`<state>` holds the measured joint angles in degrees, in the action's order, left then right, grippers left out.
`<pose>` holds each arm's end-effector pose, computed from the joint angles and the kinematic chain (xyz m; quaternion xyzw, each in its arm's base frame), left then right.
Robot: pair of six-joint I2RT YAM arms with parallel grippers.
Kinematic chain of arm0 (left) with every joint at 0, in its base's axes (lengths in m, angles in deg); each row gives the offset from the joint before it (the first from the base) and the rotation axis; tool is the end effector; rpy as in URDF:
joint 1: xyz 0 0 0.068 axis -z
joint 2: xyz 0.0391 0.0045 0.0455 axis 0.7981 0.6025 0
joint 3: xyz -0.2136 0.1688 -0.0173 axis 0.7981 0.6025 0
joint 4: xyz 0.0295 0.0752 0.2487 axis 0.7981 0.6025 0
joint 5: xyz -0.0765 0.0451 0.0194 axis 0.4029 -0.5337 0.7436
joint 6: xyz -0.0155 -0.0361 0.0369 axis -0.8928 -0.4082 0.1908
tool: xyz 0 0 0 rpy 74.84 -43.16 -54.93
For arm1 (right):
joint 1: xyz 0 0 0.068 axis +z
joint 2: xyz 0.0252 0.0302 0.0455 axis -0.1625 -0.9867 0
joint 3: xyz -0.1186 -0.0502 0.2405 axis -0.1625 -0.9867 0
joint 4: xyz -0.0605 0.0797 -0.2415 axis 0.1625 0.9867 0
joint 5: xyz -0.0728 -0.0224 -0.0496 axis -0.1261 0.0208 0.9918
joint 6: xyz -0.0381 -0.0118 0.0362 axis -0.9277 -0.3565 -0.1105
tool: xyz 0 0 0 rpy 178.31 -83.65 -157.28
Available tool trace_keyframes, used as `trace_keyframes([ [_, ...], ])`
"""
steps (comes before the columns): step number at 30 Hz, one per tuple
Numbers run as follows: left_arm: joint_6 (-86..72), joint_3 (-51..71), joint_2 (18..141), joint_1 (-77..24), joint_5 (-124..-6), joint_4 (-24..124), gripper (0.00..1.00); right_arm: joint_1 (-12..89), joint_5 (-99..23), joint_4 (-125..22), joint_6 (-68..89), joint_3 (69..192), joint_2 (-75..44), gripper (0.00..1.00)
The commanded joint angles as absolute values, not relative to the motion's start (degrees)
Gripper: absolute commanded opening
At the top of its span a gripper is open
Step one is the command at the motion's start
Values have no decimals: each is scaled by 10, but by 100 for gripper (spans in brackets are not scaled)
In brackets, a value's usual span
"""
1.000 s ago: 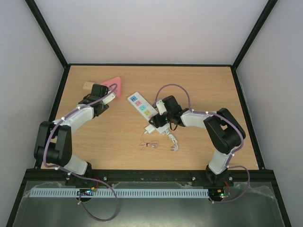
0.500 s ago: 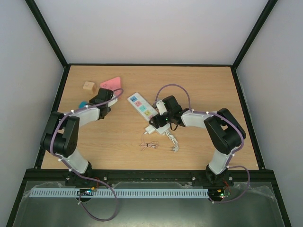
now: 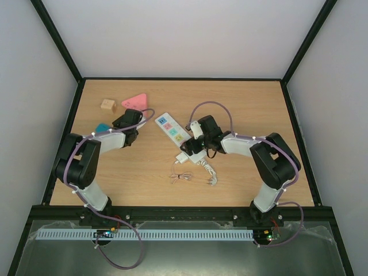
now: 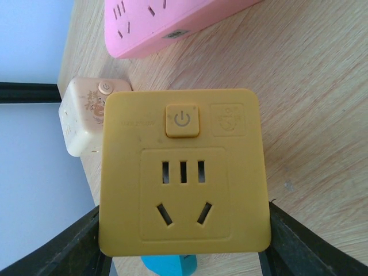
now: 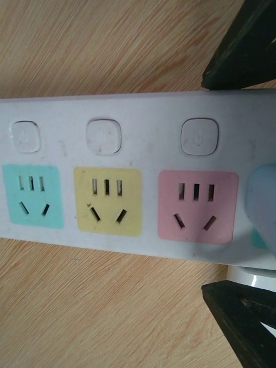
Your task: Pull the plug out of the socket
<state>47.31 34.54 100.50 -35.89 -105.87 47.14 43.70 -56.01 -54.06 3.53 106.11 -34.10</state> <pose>0.3223 -0.0788 0.1571 0.3429 0.8224 0.3326 0.3090 0.2759 0.2073 0.1530 -0.3491 0.8397 0.3041 0.2841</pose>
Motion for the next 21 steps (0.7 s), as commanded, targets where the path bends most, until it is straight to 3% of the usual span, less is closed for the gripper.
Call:
trace_keyframes([
  [1, 439, 342, 993, -347, -1039, 523, 50, 436, -570, -537, 40, 1067, -318, 88],
  [21, 408, 324, 993, -329, -1006, 582, 78, 436, -564, -538, 39, 1064, -296, 91],
])
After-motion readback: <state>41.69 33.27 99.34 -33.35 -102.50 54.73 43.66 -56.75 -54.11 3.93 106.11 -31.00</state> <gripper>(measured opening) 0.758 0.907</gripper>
